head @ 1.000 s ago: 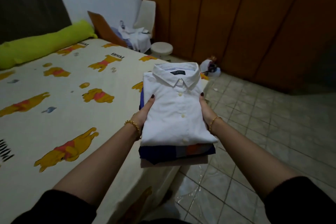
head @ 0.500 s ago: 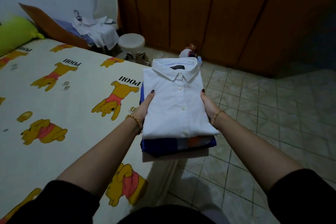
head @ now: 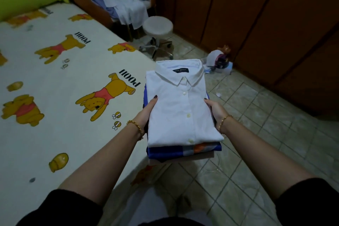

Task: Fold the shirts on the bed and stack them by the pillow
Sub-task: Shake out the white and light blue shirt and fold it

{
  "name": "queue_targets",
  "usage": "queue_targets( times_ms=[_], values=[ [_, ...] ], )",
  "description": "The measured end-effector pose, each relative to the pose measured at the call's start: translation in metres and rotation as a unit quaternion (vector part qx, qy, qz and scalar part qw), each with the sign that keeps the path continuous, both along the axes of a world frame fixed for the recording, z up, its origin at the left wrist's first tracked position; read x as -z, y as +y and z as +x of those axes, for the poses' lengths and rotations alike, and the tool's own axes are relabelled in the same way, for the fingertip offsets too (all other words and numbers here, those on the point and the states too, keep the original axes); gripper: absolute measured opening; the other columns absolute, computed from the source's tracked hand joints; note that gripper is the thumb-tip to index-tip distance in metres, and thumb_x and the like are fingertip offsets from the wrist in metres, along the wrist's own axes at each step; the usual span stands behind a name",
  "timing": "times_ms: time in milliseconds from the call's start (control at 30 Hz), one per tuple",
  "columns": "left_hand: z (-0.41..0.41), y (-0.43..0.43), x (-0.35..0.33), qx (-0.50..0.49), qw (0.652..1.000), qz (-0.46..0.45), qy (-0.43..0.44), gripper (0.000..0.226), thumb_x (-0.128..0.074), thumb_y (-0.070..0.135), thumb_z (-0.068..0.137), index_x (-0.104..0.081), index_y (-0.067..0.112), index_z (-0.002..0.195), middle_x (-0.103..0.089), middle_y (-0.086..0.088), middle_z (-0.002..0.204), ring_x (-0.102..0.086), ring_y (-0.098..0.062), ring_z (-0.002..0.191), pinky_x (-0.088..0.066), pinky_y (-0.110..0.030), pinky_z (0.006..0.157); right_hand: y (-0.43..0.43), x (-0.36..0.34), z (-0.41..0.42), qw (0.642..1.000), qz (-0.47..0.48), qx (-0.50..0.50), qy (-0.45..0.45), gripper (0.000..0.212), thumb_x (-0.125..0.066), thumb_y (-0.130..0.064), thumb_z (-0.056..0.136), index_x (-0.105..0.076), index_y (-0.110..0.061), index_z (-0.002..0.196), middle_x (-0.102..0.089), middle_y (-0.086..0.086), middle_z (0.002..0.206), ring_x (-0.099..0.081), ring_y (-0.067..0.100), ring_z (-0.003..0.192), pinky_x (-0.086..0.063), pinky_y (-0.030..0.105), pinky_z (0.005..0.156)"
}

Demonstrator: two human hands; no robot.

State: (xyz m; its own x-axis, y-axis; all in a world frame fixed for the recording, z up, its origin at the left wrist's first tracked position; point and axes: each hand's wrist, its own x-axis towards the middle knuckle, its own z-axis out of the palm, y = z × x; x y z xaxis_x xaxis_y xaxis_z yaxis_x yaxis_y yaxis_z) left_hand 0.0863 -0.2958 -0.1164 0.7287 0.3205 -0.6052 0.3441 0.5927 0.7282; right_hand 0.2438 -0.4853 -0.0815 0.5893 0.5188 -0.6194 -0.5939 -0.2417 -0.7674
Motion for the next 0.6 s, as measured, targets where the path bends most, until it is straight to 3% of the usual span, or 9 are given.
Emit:
queue_targets(
  times_ms=[67,167,267,333,433,600],
  values=[
    [0.004,0.004,0.008,-0.047,0.999,-0.009,0.011,0.067,-0.066,0.067,0.07,-0.06,0.023,0.12,-0.069,-0.008,0.112,-0.065,-0.029,0.104,-0.047,-0.047,0.097,0.02,0.014,0.02,0.999,-0.009,-0.03,0.017,0.034,-0.041,-0.031,0.099,-0.062,-0.011,0.118,-0.067,0.01,0.106,-0.063,0.028,0.092,-0.05,0.035,0.078],
    [0.008,0.021,0.024,-0.105,0.994,-0.013,0.038,0.078,-0.072,0.069,0.06,-0.06,0.023,0.121,-0.069,-0.007,0.113,-0.065,-0.03,0.105,-0.046,-0.048,0.099,0.058,0.04,0.042,0.996,-0.019,-0.078,0.038,0.038,-0.042,-0.03,0.1,-0.058,-0.009,0.126,-0.065,0.013,0.116,-0.061,0.031,0.099,-0.05,0.036,0.081],
    [0.011,0.044,0.044,-0.154,0.985,-0.016,0.075,0.08,-0.072,0.07,0.058,-0.06,0.023,0.121,-0.069,-0.008,0.112,-0.066,-0.03,0.103,-0.047,-0.05,0.098,0.098,0.06,0.054,0.992,-0.028,-0.111,0.044,0.031,-0.04,-0.028,0.101,-0.061,-0.01,0.112,-0.066,0.008,0.099,-0.062,0.026,0.085,-0.049,0.032,0.078],
    [0.011,0.057,0.055,-0.181,0.979,-0.029,0.094,0.073,-0.071,0.067,0.063,-0.061,0.023,0.12,-0.07,-0.008,0.11,-0.066,-0.031,0.102,-0.047,-0.05,0.097,0.121,0.074,0.059,0.988,-0.054,-0.133,0.053,0.032,-0.041,-0.032,0.1,-0.064,-0.011,0.107,-0.067,0.009,0.099,-0.063,0.028,0.087,-0.051,0.036,0.081],
    [0.013,0.068,0.067,-0.229,0.967,-0.049,0.1,0.053,-0.064,0.057,0.079,-0.062,0.021,0.118,-0.07,-0.008,0.11,-0.066,-0.03,0.102,-0.049,-0.048,0.095,0.149,0.094,0.069,0.979,-0.091,-0.169,0.06,0.039,-0.047,-0.037,0.096,-0.063,-0.008,0.116,-0.067,0.015,0.111,-0.063,0.035,0.101,-0.048,0.048,0.095],
    [0.018,0.078,0.08,-0.279,0.949,-0.067,0.13,0.043,-0.059,0.048,0.087,-0.061,0.018,0.117,-0.068,-0.01,0.112,-0.064,-0.032,0.103,-0.049,-0.048,0.094,0.179,0.113,0.084,0.962,-0.135,-0.232,0.048,0.043,-0.048,-0.039,0.096,-0.063,-0.005,0.118,-0.065,0.015,0.119,-0.061,0.035,0.107,-0.045,0.049,0.1]
  ],
)
